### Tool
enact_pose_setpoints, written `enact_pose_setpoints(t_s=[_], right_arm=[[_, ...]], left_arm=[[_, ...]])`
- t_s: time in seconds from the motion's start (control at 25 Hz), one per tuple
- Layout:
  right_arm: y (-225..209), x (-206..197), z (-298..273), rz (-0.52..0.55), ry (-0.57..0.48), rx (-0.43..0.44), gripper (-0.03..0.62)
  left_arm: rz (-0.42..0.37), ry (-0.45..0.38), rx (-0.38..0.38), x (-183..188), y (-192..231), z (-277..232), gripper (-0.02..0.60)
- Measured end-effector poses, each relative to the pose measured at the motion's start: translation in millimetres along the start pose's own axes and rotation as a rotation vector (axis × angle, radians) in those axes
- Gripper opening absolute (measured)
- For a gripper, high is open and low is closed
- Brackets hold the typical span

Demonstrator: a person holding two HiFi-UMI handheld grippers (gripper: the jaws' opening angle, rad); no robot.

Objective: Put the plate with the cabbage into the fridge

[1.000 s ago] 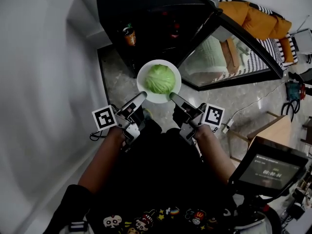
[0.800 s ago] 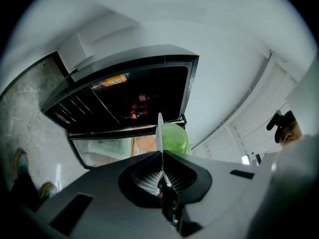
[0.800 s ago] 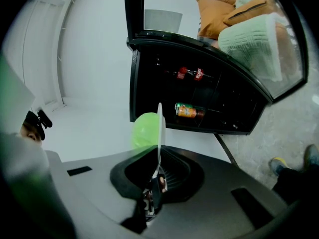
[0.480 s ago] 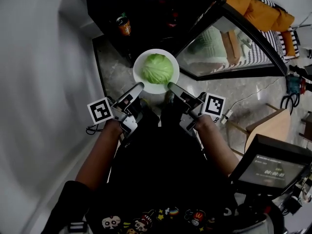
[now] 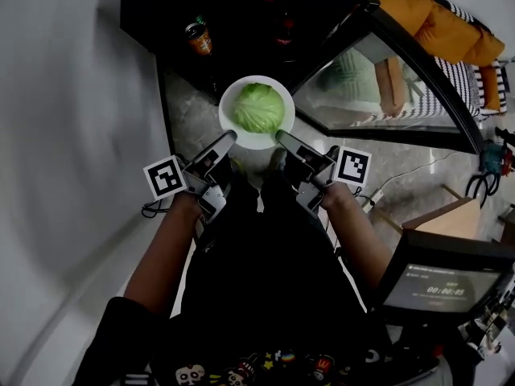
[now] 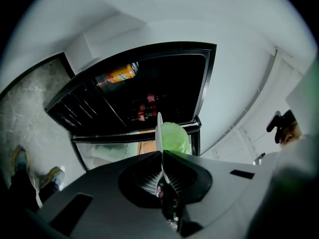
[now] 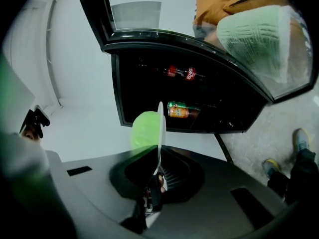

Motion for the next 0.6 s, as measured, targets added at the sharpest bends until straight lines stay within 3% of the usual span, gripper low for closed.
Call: enact_pose_setpoints(t_s=[0.6], right_arm=[[3.2,1.5,-8.7,-0.031,0.070,-0.004,0.020]], left_arm=[[-0.015,-0.076,0.050,5.6,-5.5,5.9,0.012]])
Point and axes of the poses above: the fingertips, and each gripper's own axes: z backward along the fingers, y to its left, x out of its top, the point moved 2 cm from there along z, backward along the fingers, and after that the axes turned 14 degrees about -y, right-handed, at the moved point
